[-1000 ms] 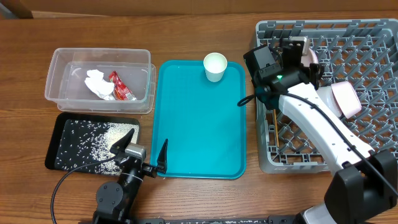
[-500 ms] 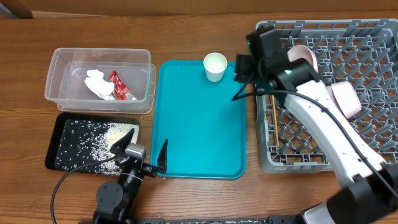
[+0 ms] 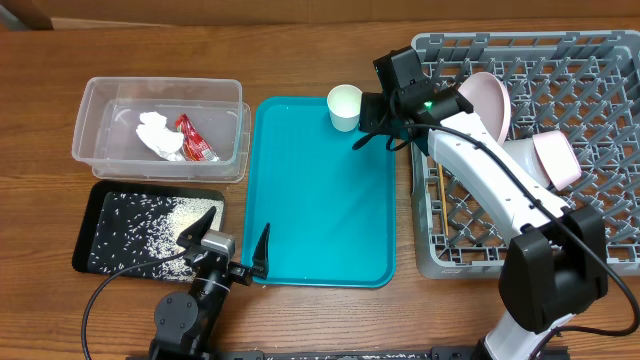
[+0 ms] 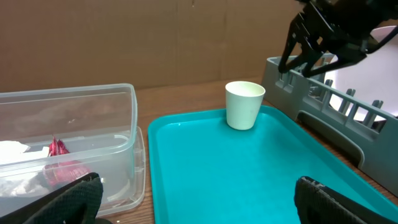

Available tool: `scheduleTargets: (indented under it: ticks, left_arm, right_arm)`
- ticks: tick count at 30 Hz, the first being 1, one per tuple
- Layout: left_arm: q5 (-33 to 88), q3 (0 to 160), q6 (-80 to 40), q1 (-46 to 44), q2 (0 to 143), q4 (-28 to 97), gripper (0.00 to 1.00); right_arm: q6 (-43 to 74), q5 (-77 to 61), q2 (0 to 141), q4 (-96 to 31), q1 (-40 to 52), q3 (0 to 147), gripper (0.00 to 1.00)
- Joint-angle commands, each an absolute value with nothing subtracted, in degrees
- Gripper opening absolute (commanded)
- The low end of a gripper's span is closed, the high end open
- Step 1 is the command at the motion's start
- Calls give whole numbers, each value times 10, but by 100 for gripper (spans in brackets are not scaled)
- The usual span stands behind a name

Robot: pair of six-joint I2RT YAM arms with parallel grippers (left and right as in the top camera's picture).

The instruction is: Sort waste into correct bins and load items into the dishwasher

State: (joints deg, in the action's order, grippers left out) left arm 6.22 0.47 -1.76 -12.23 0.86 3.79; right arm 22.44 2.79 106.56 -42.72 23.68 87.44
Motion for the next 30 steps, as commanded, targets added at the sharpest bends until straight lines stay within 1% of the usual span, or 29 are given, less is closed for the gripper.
scheduleTargets:
  ticks: [1,4,7,9,12,15,17,21,23,26,30]
  left_arm:
    - [58,3,-28,-119,3,39,100]
    - [58,3,-28,-119,3,39,100]
    - [62,3,-29,-119,3,3,100]
    - [104,3,-58,-119,3,-15,100]
    - [191,3,-99,-119,3,-1,100]
    - [242,3,-190,-120,3,-48,100]
    - [228,10,-230,-120,4,-53,100]
    - [202,79,-238,-120,30,-5,100]
    - [187,138,-238,-120,73,53,100]
    - [183,251,-222,-120,187,137,100]
    - [236,463,-189,-120,403,254,100]
  right_arm:
    - [227,23,1035,-438,239,882,57]
    - [227,16,1001,-440,239,882,57]
    - [227,3,955,-443,239,882,58]
    - [227,-9,925,-449,239,882,58]
    - [227,-17,887,-471,239,882,58]
    - [227,-17,856,-504,239,882,58]
    - [227,-17,836,-525,239,882,58]
    - [227,-17,806,-549,239,882,58]
    - [227,-17,792,-554,239,882,58]
    - [227,-17,779,-557,239,882,58]
    - [227,-28,773,-568,239,882,58]
